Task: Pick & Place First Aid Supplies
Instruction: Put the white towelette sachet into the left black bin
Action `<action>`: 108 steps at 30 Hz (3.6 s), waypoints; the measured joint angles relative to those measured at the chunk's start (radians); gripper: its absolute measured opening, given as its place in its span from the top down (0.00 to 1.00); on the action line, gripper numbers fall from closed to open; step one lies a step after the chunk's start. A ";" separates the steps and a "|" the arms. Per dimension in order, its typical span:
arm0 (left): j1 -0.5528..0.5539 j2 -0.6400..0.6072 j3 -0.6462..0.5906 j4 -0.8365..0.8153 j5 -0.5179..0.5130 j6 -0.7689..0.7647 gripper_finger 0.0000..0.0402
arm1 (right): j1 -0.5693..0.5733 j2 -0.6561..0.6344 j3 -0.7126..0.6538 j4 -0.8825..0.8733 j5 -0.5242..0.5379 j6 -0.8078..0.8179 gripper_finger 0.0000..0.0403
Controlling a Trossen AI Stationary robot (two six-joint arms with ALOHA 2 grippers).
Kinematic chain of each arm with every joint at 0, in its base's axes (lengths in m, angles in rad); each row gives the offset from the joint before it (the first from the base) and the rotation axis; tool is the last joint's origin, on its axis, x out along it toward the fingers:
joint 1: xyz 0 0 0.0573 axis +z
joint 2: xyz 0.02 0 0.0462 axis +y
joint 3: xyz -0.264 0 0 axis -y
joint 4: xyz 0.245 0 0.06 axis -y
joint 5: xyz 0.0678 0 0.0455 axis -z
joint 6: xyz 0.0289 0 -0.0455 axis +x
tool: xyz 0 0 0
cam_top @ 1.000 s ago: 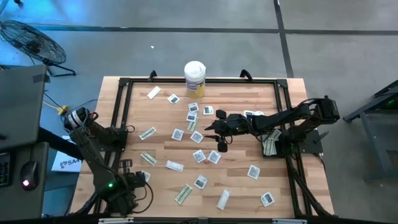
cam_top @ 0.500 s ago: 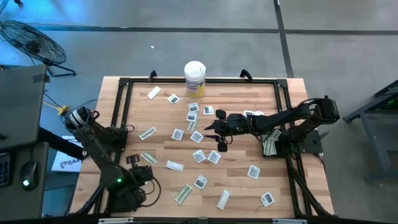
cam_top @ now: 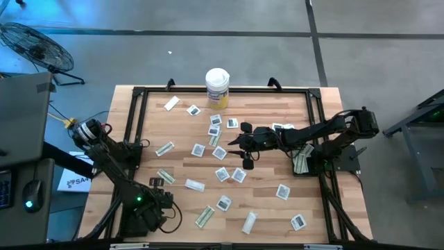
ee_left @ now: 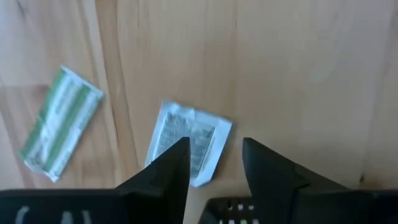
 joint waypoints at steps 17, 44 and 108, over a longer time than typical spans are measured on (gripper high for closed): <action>0.071 0.000 -0.072 0.088 0.068 0.053 0.64 | 0.000 0.000 0.000 0.000 0.000 0.001 0.66; 0.090 0.074 -0.068 0.127 0.120 0.232 0.65 | 0.001 0.000 0.000 0.000 -0.002 0.012 0.66; -0.226 0.073 0.144 -0.308 0.071 -0.600 0.91 | 0.001 0.000 0.000 0.022 -0.019 0.046 0.66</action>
